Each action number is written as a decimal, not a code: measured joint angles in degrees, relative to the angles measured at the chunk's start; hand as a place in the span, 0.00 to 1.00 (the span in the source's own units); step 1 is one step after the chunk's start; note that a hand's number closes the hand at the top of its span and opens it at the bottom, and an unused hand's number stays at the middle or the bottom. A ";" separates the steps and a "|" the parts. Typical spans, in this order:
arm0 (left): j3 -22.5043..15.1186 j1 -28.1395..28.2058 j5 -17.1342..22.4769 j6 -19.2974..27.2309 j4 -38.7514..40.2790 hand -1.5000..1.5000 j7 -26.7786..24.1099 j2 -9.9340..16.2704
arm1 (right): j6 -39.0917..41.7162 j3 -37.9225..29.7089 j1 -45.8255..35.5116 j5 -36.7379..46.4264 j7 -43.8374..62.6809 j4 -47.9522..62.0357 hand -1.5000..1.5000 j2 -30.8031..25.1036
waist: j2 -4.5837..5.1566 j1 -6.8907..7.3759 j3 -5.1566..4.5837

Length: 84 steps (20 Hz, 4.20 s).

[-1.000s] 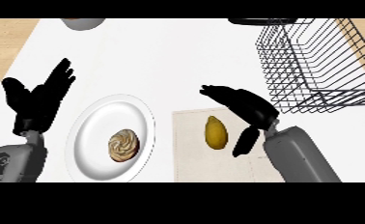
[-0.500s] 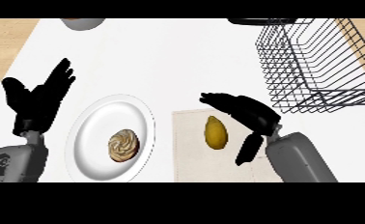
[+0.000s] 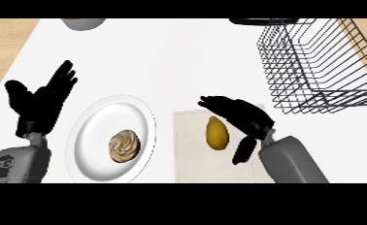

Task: Pick the lemon from the placemat and place it in the basket

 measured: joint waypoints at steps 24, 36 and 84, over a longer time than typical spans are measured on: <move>1.39 -0.64 -1.03 -0.86 -2.02 0.50 1.70 -0.74 | -16.65 -16.38 -7.59 8.56 27.88 10.09 1.00 7.65 | 1.32 0.01 -0.12; -1.89 -3.47 -1.30 -2.85 -2.27 0.50 1.38 -1.99 | -45.22 -29.90 -26.81 11.94 59.66 12.69 1.00 8.33 | 2.88 7.66 -0.15; -0.88 -6.38 -2.35 -1.55 1.59 0.50 1.54 -1.85 | -52.44 -56.98 -56.67 75.39 87.33 38.85 1.00 -3.01 | 1.74 4.69 -0.08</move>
